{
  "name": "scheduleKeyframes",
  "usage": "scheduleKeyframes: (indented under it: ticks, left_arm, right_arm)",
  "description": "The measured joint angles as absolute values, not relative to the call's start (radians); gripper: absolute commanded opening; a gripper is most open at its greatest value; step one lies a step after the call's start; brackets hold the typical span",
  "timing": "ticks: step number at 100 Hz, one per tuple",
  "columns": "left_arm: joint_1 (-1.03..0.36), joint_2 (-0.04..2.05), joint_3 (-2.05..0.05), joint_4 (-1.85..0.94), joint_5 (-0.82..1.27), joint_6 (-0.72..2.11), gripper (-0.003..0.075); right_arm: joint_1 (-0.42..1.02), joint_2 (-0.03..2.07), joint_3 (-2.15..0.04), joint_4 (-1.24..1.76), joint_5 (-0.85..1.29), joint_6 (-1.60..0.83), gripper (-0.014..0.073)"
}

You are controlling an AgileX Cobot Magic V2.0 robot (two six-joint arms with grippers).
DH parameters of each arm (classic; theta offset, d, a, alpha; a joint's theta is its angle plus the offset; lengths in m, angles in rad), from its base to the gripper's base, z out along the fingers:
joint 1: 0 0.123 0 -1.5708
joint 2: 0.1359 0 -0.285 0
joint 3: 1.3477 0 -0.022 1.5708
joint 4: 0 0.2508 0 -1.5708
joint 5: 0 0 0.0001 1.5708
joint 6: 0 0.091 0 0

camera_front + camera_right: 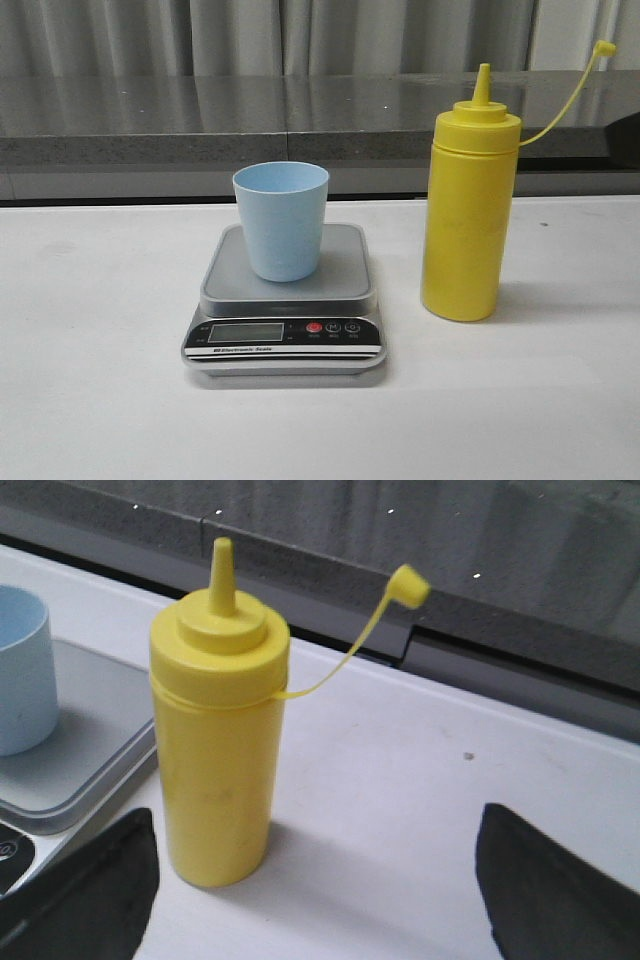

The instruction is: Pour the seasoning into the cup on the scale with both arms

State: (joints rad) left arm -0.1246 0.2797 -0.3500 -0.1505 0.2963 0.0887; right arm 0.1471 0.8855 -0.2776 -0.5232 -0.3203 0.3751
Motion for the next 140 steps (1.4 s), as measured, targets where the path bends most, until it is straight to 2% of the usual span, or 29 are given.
scheduleKeyframes:
  ticks: [20, 45, 65, 98, 105, 112, 134, 140]
  left_arm:
    - [-0.125, 0.280, -0.350, -0.151, 0.296, 0.089, -0.0018]
    - [-0.125, 0.280, -0.350, -0.151, 0.296, 0.089, -0.0018]
    - [-0.125, 0.280, -0.350, -0.151, 0.296, 0.089, -0.0018]
    - [-0.125, 0.280, -0.350, -0.151, 0.296, 0.089, -0.0018]
    - [-0.125, 0.280, -0.350, -0.151, 0.296, 0.089, -0.0018]
    - [-0.125, 0.280, -0.350, -0.151, 0.296, 0.089, -0.0018]
    - [-0.125, 0.280, -0.350, -0.151, 0.296, 0.089, -0.0018]
    - [-0.125, 0.280, -0.350, -0.151, 0.296, 0.089, -0.0018]
  right_arm:
    - [0.156, 0.667, -0.278, -0.473, -0.116, 0.419, 0.0637]
    - [0.249, 0.491, -0.273, -0.380, 0.086, 0.431, 0.0633]
    - [0.322, 0.427, -0.273, -0.367, 0.187, 0.431, 0.0634]
    - [0.325, 0.417, -0.273, -0.394, 0.236, 0.429, 0.0626]
    - [0.325, 0.417, -0.273, -0.402, 0.236, 0.429, 0.0566]
    - [0.325, 0.417, -0.273, -0.405, 0.236, 0.429, 0.0449]
    - [0.325, 0.417, -0.273, -0.407, 0.234, 0.429, -0.0062]
    - [0.325, 0.417, -0.273, -0.407, 0.230, 0.429, -0.0063]
